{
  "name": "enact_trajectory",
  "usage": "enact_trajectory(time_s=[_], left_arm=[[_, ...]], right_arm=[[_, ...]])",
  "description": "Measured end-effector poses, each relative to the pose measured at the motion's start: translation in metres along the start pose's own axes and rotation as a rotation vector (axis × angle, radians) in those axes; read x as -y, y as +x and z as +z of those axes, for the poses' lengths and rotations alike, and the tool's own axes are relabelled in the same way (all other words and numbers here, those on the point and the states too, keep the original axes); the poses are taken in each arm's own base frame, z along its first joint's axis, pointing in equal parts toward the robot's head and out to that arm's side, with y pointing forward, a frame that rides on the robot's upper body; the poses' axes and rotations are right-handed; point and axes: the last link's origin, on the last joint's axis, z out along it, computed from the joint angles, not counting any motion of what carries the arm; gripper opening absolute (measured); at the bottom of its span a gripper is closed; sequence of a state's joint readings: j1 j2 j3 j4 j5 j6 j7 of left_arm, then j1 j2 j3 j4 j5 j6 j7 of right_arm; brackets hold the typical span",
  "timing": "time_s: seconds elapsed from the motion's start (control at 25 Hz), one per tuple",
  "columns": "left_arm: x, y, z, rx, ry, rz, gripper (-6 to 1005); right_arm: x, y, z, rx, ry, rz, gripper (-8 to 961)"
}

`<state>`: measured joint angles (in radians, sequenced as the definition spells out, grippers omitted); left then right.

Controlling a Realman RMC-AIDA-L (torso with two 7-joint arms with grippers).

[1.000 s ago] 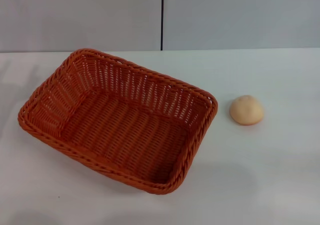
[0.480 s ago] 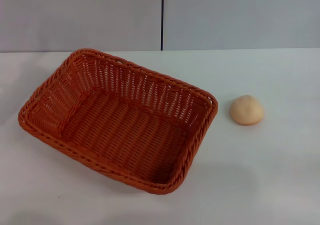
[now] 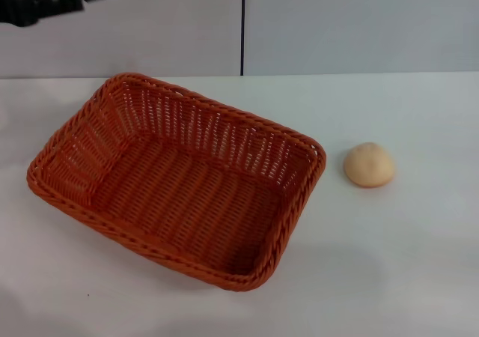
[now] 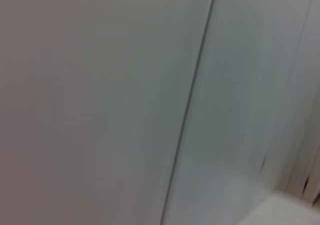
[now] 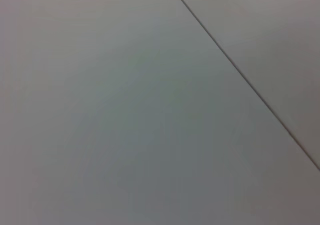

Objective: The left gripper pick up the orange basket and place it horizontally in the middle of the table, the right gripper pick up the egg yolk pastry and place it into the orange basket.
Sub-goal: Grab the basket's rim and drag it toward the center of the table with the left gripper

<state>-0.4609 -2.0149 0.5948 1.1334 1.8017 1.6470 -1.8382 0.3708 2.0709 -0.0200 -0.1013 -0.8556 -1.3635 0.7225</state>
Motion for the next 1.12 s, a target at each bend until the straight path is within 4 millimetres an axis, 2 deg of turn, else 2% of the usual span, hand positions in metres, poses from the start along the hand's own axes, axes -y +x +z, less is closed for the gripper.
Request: enact_trajectory(time_s=[0.12, 0.2, 0.24, 0.48, 0.72, 1.12], left_arm=[[0.000, 0.006, 0.009, 0.138, 0.052, 0.025, 796], [0.000, 0.006, 0.009, 0.138, 0.052, 0.025, 796], [0.002, 0.006, 0.013, 0.215, 0.086, 0.032, 796], [0.008, -0.003, 0.025, 0.365, 0.152, 0.029, 795], [0.014, -0.013, 0.045, 0.441, 0.215, 0.059, 795], [0.020, -0.029, 0.058, 0.479, 0.227, 0.057, 795]], right_arm=[[0.000, 0.000, 0.000, -0.001, 0.000, 0.000, 767], [0.000, 0.001, 0.000, -0.004, 0.001, 0.000, 767], [0.000, 0.001, -0.001, -0.006, 0.002, 0.000, 767], [0.001, 0.002, -0.001, -0.011, 0.005, 0.005, 767], [-0.001, 0.003, 0.000, -0.015, 0.003, 0.010, 766], [0.001, 0.004, -0.001, -0.023, 0.010, 0.012, 766]])
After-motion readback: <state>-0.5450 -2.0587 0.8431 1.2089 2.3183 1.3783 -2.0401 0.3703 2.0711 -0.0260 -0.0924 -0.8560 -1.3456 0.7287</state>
